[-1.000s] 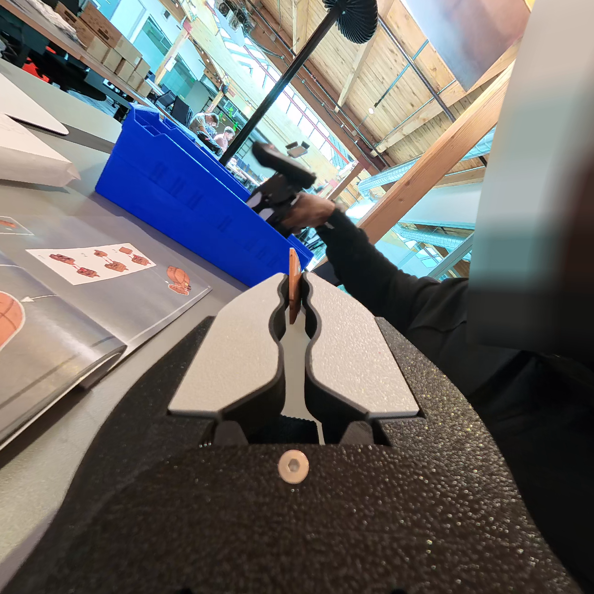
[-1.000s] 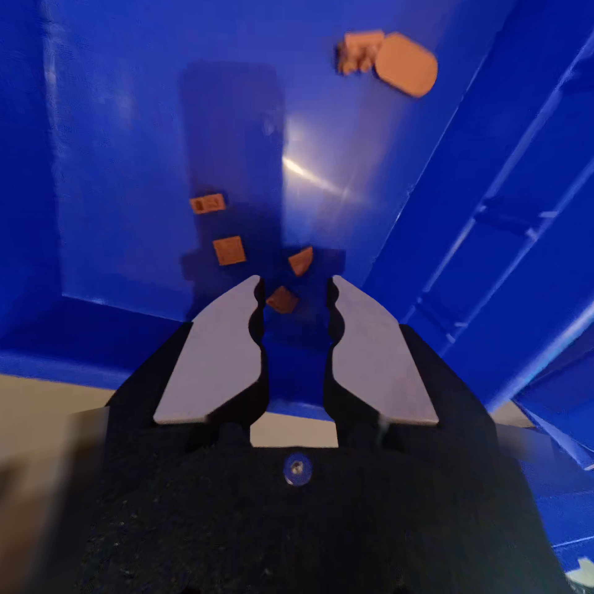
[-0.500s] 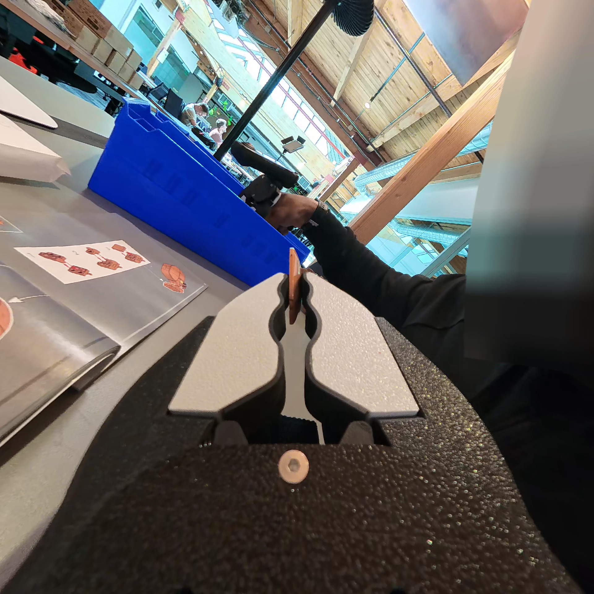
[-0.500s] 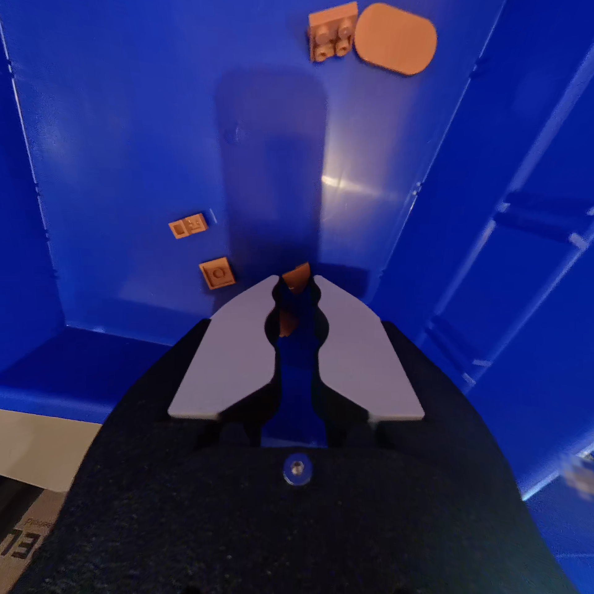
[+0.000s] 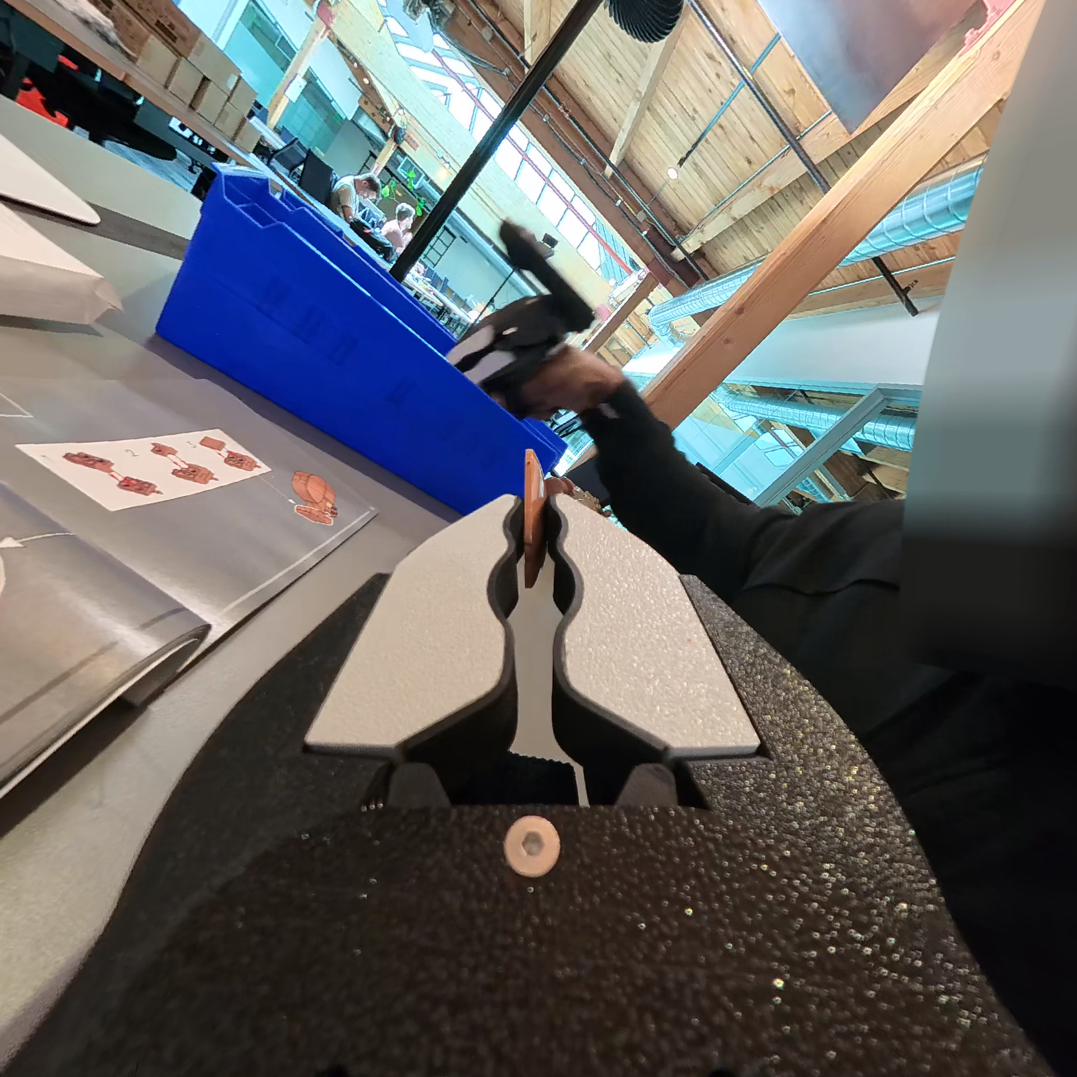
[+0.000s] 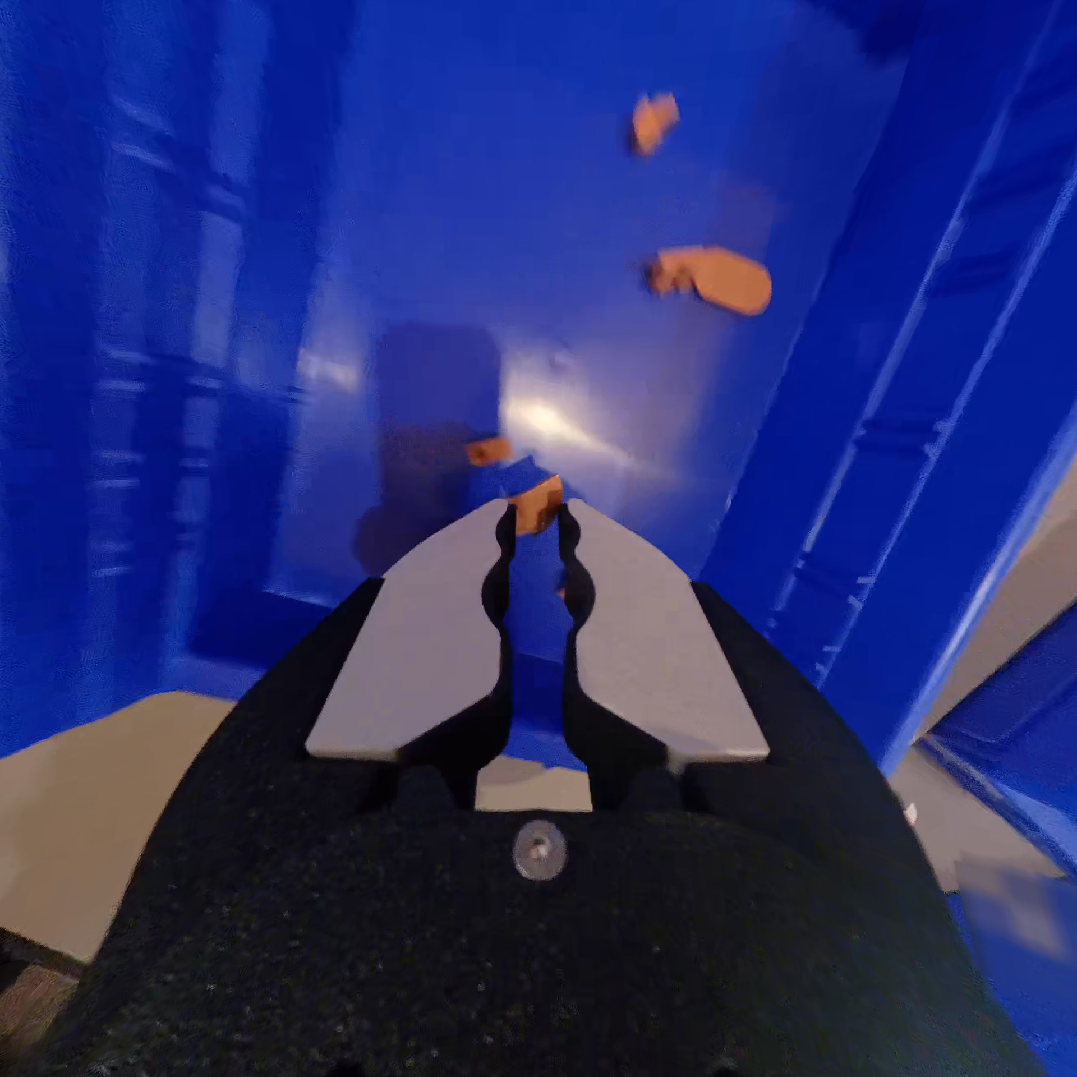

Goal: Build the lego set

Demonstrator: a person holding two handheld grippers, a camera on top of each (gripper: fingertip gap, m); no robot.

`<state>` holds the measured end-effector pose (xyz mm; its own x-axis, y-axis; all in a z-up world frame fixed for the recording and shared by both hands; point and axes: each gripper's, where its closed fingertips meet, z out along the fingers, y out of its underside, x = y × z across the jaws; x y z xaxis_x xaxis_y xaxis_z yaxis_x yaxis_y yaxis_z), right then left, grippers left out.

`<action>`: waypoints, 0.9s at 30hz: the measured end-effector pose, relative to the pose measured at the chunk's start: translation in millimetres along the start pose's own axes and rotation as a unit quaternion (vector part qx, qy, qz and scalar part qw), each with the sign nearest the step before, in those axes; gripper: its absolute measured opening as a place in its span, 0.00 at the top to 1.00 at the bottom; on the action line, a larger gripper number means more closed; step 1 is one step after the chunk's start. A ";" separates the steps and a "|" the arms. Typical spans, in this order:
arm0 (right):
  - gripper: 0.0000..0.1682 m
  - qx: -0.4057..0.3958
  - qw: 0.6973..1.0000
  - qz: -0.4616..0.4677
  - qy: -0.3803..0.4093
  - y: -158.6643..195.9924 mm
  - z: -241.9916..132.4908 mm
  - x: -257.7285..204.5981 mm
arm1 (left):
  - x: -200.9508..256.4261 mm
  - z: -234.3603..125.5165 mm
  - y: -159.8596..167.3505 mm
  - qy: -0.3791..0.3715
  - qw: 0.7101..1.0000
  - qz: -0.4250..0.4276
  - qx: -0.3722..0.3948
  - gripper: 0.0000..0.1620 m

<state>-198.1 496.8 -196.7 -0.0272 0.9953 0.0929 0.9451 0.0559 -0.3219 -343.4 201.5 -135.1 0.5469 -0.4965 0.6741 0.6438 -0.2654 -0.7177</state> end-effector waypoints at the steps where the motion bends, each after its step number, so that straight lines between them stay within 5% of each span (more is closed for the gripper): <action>1: 0.92 0.026 1.000 -0.015 0.000 -12.5 -14.3 -15.1 | -1.0 0.2 0.7 -0.003 1.000 -0.003 -0.002 0.96; 6: 0.92 0.150 0.982 -0.104 -0.052 -71.2 -56.0 -133.1 | -6.5 2.9 10.6 -0.030 0.999 -0.023 -0.026 0.96; 13: 0.92 0.261 0.948 -0.102 -0.151 -122.3 -20.7 -268.6 | -9.2 3.3 15.5 -0.054 0.998 -0.018 -0.036 0.96; 18: 0.92 0.203 0.960 -0.104 -0.164 -114.2 16.6 -302.5 | -23.8 -6.1 34.3 -0.117 0.988 -0.039 -0.096 0.96; 27: 0.84 0.164 0.963 -0.140 -0.162 -104.3 40.6 -313.6 | -11.9 -3.0 34.1 -0.076 0.992 -0.024 -0.101 0.96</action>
<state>-301.3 182.1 -230.5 -0.4163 0.9070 -0.0630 0.7338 0.2943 -0.6123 -329.5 195.8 -168.1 0.6027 -0.3532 0.7156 0.5586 -0.4537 -0.6944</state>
